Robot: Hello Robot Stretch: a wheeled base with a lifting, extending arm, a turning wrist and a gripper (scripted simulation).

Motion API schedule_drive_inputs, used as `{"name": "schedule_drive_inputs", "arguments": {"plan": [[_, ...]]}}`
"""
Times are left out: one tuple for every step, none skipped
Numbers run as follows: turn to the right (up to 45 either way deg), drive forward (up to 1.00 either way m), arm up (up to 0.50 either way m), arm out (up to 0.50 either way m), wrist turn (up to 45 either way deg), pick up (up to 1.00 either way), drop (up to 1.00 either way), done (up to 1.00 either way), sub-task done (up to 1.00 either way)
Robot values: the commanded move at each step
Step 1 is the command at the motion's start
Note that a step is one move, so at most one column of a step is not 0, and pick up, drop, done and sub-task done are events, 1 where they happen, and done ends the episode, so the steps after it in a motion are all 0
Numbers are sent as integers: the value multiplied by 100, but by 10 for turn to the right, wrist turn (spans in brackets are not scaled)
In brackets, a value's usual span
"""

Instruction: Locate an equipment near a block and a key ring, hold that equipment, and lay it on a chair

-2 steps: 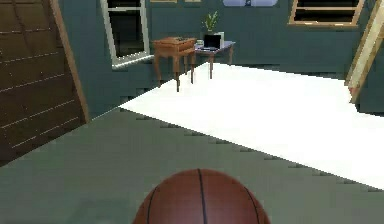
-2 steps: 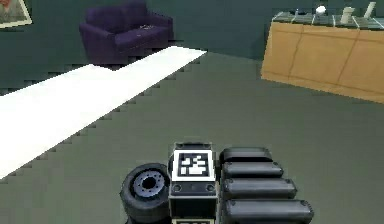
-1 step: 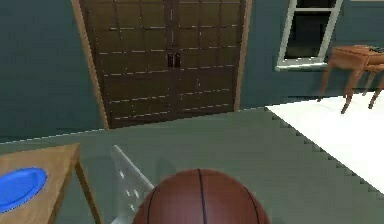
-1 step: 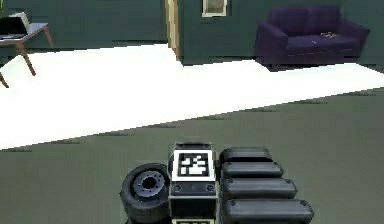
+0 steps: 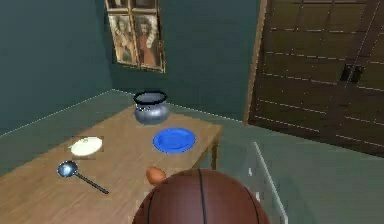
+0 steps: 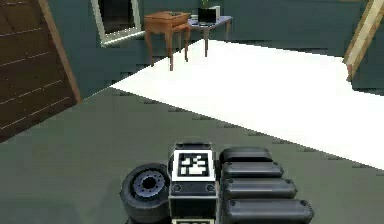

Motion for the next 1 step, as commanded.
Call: {"name": "schedule_drive_inputs", "arguments": {"plan": [[-450,0,0,0,0,0,0,0,0]]}}
